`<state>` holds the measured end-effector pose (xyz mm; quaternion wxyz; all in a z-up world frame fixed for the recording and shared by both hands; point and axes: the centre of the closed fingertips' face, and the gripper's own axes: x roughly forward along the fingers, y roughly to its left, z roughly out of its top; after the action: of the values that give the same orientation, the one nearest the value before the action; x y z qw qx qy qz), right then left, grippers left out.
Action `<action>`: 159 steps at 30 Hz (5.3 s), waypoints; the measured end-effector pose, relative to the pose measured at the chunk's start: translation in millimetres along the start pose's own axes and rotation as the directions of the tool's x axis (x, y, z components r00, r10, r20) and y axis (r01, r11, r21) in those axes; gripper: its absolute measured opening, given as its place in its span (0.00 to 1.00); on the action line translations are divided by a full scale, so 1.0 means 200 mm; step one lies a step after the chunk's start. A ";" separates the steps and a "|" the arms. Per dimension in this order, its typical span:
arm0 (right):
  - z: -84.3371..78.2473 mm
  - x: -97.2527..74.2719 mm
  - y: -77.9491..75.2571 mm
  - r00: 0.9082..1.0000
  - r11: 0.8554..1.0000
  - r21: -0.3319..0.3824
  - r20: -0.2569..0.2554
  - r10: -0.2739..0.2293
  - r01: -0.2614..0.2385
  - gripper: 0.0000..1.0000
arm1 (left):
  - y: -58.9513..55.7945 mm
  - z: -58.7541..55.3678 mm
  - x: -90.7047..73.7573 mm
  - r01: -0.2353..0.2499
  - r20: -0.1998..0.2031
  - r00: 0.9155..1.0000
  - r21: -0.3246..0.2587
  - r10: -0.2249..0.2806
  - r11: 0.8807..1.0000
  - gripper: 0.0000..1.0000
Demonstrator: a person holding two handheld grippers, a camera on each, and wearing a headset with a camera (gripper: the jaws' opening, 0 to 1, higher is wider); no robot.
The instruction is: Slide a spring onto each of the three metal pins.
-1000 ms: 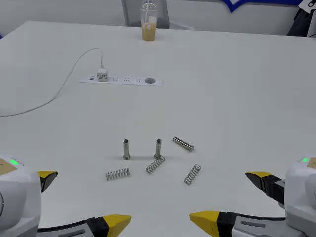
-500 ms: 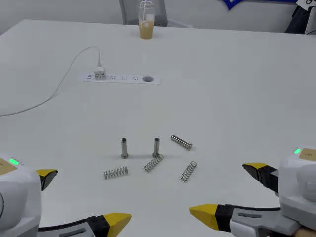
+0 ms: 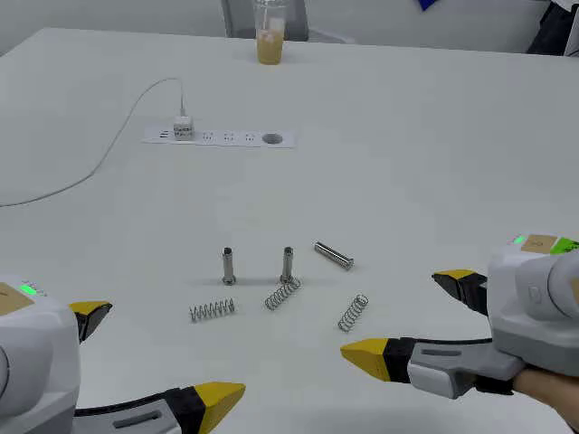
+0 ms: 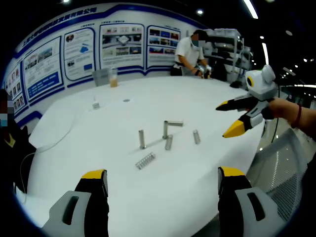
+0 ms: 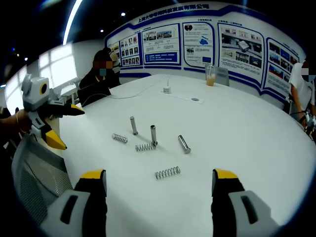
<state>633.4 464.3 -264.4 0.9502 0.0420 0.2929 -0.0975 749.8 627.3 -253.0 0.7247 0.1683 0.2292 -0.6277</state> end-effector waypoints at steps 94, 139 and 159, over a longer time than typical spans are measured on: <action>0.06 0.79 -0.27 0.994 0.998 -0.007 -0.092 0.054 -0.055 0.09 | 0.02 -0.07 0.18 0.052 -0.050 0.997 0.026 -0.051 0.998 0.87; 0.13 0.52 -0.22 0.997 0.997 0.011 -0.013 0.077 -0.077 0.09 | 0.05 -0.03 0.11 0.007 -0.025 1.000 0.052 -0.006 0.999 0.85; 0.08 0.45 -0.22 0.997 0.998 -0.023 -0.053 0.054 -0.056 0.09 | 0.04 -0.02 0.09 -0.008 -0.007 1.000 0.073 0.008 0.997 0.85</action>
<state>706.5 405.0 -302.3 0.9450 0.0409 0.3175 -0.0666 759.6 615.7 -266.1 0.7196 0.1979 0.2078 -0.6323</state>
